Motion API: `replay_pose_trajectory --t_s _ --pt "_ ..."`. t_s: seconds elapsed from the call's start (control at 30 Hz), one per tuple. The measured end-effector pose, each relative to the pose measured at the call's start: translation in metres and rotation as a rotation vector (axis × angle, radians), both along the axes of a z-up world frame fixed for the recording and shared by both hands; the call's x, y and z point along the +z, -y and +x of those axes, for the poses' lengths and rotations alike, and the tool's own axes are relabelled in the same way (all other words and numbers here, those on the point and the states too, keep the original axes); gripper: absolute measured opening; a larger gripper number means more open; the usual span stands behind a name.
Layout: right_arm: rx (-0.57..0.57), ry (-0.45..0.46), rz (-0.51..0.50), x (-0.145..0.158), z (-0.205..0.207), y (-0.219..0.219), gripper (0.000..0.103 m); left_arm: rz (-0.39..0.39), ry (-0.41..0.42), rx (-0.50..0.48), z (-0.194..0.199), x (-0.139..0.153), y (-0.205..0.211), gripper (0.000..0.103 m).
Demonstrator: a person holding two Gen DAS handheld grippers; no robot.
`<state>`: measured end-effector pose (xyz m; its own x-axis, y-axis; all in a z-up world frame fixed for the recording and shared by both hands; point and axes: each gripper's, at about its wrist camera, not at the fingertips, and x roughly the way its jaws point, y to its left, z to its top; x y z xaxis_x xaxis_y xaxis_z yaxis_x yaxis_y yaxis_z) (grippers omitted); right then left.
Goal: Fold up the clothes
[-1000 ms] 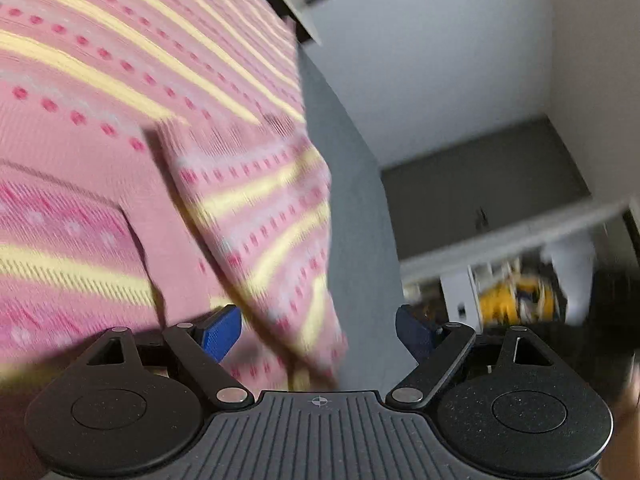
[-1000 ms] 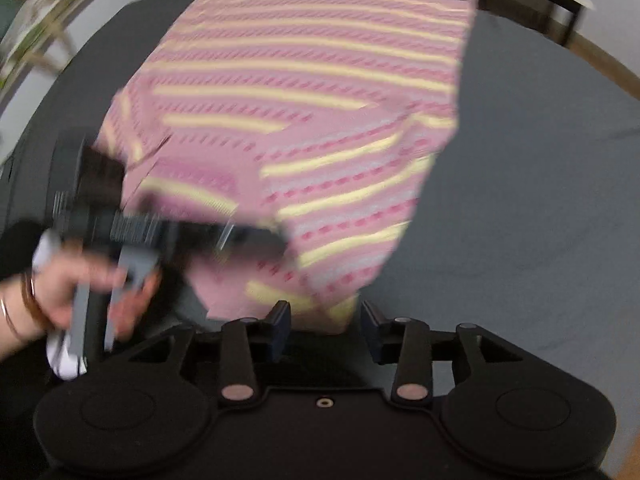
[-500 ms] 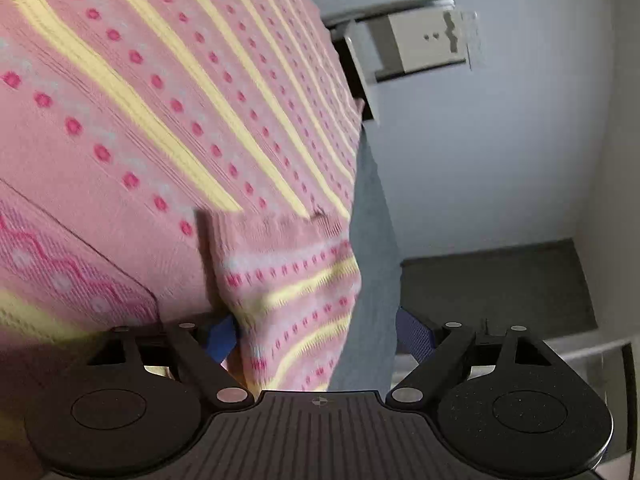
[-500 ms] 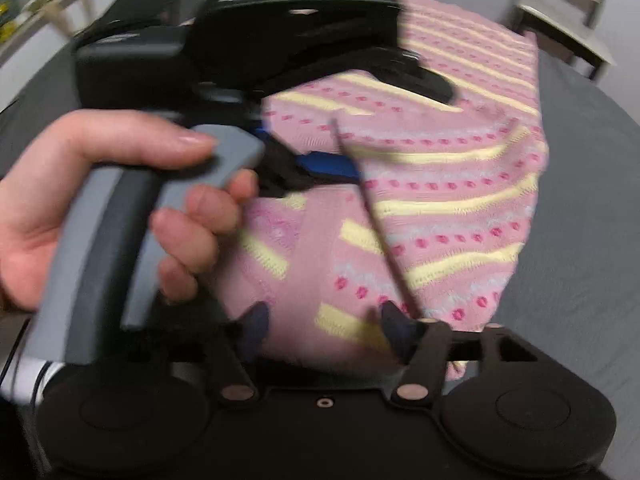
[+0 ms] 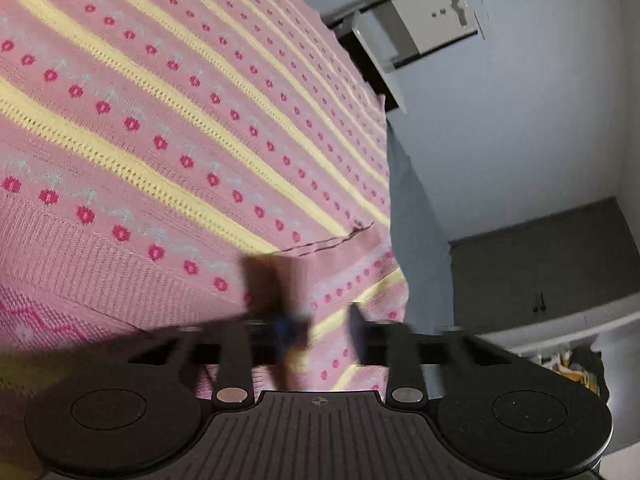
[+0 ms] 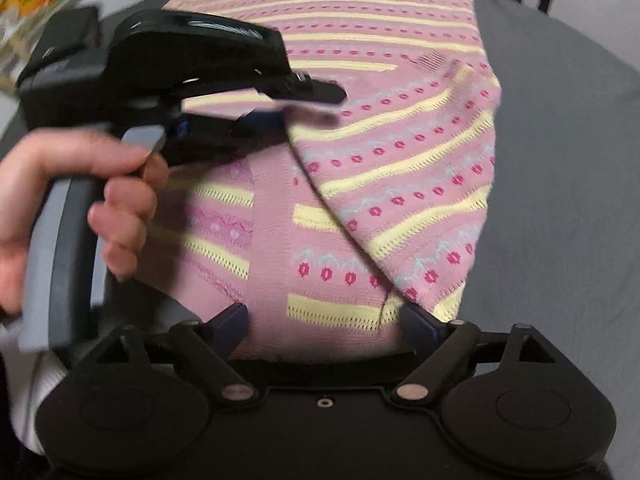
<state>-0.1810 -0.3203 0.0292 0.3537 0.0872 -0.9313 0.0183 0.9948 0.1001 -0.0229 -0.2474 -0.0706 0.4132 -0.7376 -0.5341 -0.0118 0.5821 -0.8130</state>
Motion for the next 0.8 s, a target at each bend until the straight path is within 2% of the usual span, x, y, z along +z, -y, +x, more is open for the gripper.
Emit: replay_pose_trajectory --t_s 0.03,0.13,0.2,0.33,0.47,0.53,0.6,0.63,0.67,0.7,0.77,0.8 --pt "0.01 0.002 -0.018 -0.001 0.001 -0.002 0.085 -0.001 0.001 -0.017 0.002 -0.002 -0.002 0.003" --pt "0.009 -0.011 -0.05 -0.002 0.003 -0.004 0.091 0.046 0.067 -0.032 0.0 0.009 -0.009 0.003" --pt "-0.023 -0.04 -0.026 -0.002 0.003 0.003 0.095 0.078 0.107 -0.041 0.0 0.016 -0.013 0.003" --pt "-0.096 -0.149 0.088 -0.009 0.006 0.026 0.097 0.164 0.168 -0.087 0.009 0.027 -0.018 0.003" --pt "-0.087 -0.116 0.118 0.001 0.0 0.027 0.097 0.141 0.162 -0.082 0.008 0.029 -0.033 0.003" --pt "0.001 -0.047 0.095 0.016 -0.006 0.018 0.097 0.122 0.159 -0.097 0.008 0.029 -0.035 0.003" --pt "0.012 -0.027 -0.053 0.02 -0.009 0.01 0.097 0.122 0.156 -0.097 0.004 0.023 -0.036 0.003" --pt "0.004 -0.04 -0.094 0.017 -0.008 0.011 0.096 0.117 0.148 -0.087 0.003 0.019 -0.037 0.003" --pt "-0.003 -0.052 -0.134 0.013 -0.006 0.012 0.091 0.107 0.141 -0.079 0.004 0.018 -0.039 0.003" --pt "-0.011 -0.064 -0.175 0.01 -0.005 0.014 0.076 0.101 0.142 -0.072 0.004 0.016 -0.038 0.003" --pt "-0.088 -0.087 -0.129 0.004 -0.001 0.026 0.062 0.087 0.143 -0.057 0.004 0.013 -0.035 0.003" --pt "-0.112 -0.092 -0.125 0.0 -0.002 0.028 0.06 0.084 0.149 -0.057 0.002 0.013 -0.036 0.003"
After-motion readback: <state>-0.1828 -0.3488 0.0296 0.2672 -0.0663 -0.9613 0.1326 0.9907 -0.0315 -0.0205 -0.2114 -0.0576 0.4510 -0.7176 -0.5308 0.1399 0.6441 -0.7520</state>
